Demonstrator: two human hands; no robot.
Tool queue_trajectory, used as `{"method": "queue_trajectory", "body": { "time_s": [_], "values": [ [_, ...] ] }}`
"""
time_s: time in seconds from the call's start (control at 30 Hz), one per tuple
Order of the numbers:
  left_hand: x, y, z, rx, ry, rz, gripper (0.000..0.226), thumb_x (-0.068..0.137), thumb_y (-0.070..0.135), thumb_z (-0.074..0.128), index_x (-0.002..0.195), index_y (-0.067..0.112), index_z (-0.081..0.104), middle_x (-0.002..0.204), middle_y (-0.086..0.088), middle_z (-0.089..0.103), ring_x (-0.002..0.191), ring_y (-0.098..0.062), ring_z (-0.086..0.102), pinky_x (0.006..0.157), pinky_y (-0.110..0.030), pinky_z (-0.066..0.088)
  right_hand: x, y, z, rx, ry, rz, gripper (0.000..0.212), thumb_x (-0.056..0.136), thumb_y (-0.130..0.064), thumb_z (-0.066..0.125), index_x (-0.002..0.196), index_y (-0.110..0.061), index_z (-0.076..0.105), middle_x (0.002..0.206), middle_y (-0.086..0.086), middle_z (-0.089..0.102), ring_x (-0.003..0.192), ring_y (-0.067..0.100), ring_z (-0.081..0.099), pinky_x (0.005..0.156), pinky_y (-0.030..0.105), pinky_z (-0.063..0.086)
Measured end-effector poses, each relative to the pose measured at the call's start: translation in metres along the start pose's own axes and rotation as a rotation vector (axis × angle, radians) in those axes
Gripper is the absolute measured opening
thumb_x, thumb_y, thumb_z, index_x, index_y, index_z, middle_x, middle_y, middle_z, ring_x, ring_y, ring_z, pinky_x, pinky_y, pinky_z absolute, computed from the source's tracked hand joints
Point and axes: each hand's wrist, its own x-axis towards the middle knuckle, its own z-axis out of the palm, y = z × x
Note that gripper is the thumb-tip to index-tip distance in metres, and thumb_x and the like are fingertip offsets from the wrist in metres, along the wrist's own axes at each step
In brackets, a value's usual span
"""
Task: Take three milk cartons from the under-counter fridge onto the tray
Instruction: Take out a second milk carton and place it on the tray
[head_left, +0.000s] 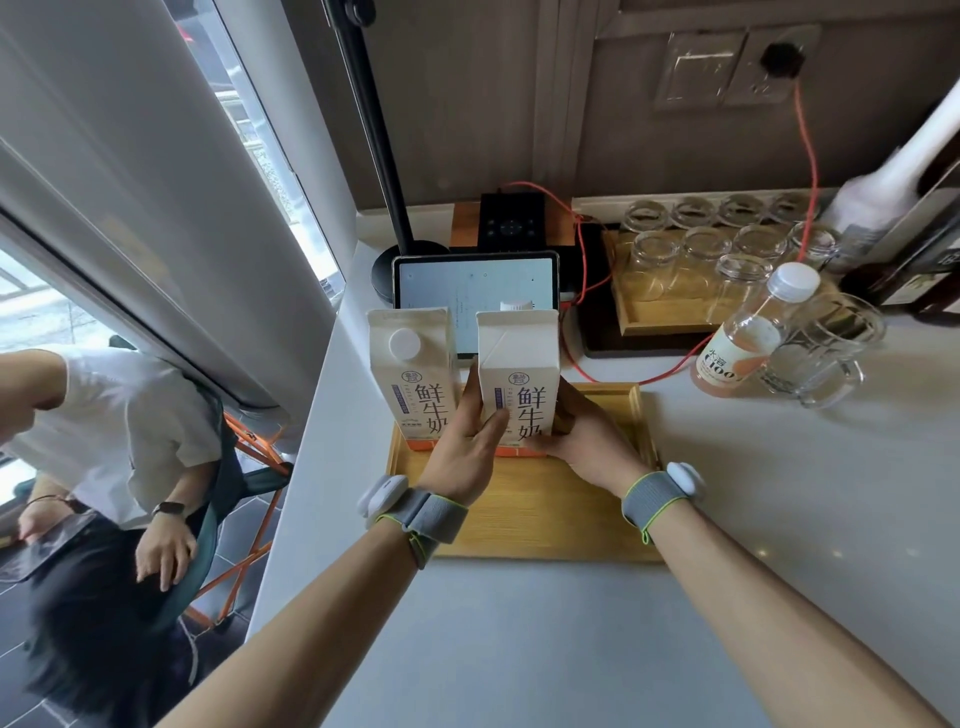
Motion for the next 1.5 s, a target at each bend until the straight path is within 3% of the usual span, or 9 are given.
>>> {"method": "queue_trajectory", "body": {
  "time_s": [0.2,0.37,0.57,0.67,0.77,0.93,1.1,1.33,1.5],
  "values": [
    [-0.01,0.004,-0.001,-0.058,0.0,-0.023,0.059,0.094,0.025,0.046,0.151,0.016,0.035,0.149,-0.008,0.051,0.145,-0.026,0.037,0.12,-0.051,0.029,-0.002,0.002,0.006,-0.025,0.02,-0.025,0.094,0.081,-0.022,0.082,0.157,-0.034,0.026,0.136,-0.001,0.066,0.125,0.021,0.063,0.102,0.044,0.054],
    [-0.019,0.001,-0.004,-0.078,-0.056,-0.042,0.066,0.101,0.021,0.044,0.159,0.022,0.012,0.164,-0.005,0.026,0.155,-0.023,0.009,0.125,-0.052,0.014,-0.012,0.006,0.005,0.043,0.055,0.018,0.092,0.083,-0.024,0.081,0.157,-0.037,0.027,0.145,-0.005,0.06,0.134,0.019,0.056,0.11,0.047,0.047],
    [-0.042,0.001,-0.003,-0.067,-0.032,-0.076,0.037,0.102,0.017,0.048,0.138,0.022,0.042,0.145,0.001,0.052,0.137,-0.02,0.049,0.116,-0.039,0.038,-0.041,0.006,0.001,0.12,0.168,0.057,0.084,0.083,-0.034,0.08,0.154,-0.026,0.036,0.158,-0.005,0.044,0.141,0.016,0.045,0.115,0.038,0.039],
    [-0.057,0.003,-0.004,0.043,0.062,-0.173,0.048,0.098,0.027,0.056,0.141,0.008,0.048,0.14,-0.008,0.059,0.125,-0.026,0.058,0.106,-0.048,0.048,-0.07,-0.004,0.003,0.184,0.191,0.028,0.066,0.088,-0.027,0.075,0.147,-0.019,0.046,0.148,0.0,0.054,0.128,0.013,0.056,0.107,0.033,0.045],
    [-0.079,0.009,-0.007,0.032,0.052,-0.163,0.037,0.097,0.026,0.058,0.127,0.005,0.059,0.126,-0.013,0.066,0.114,-0.025,0.064,0.099,-0.046,0.053,-0.107,-0.02,0.006,0.246,0.23,0.003,0.046,0.092,-0.018,0.07,0.135,-0.015,0.054,0.125,0.003,0.068,0.109,0.011,0.066,0.099,0.029,0.053],
    [-0.135,0.024,-0.006,-0.007,-0.06,-0.067,0.009,0.098,0.025,0.056,0.102,0.02,0.061,0.099,0.0,0.07,0.099,-0.024,0.069,0.087,-0.043,0.057,-0.184,-0.04,0.016,0.296,0.34,-0.018,0.027,0.094,-0.013,0.068,0.12,-0.009,0.064,0.1,0.01,0.076,0.092,0.017,0.069,0.078,0.014,0.053],
    [-0.212,0.027,0.0,-0.032,-0.16,0.011,0.02,0.099,0.026,0.055,0.111,0.012,0.064,0.096,0.0,0.072,0.087,-0.014,0.069,0.081,-0.038,0.057,-0.272,-0.048,0.039,0.317,0.423,-0.047,0.01,0.094,-0.015,0.067,0.104,-0.018,0.066,0.088,0.007,0.078,0.081,0.019,0.074,0.079,0.035,0.056],
    [-0.307,0.021,0.019,-0.115,-0.236,0.075,0.016,0.096,0.023,0.059,0.098,0.01,0.068,0.075,0.004,0.071,0.064,-0.01,0.064,0.06,-0.023,0.048,-0.389,-0.039,0.06,0.382,0.549,-0.03,0.006,0.095,-0.018,0.065,0.096,-0.017,0.071,0.077,0.0,0.077,0.069,0.013,0.072,0.067,0.026,0.055],
    [-0.351,0.023,0.041,-0.155,-0.233,0.132,0.017,0.093,0.021,0.061,0.08,0.013,0.067,0.058,0.008,0.063,0.051,-0.008,0.05,0.052,-0.023,0.042,-0.454,-0.025,0.059,0.39,0.638,0.002,0.02,0.098,-0.017,0.061,0.082,-0.007,0.069,0.06,-0.001,0.063,0.052,0.011,0.053,0.053,0.019,0.043]
  ]
}}
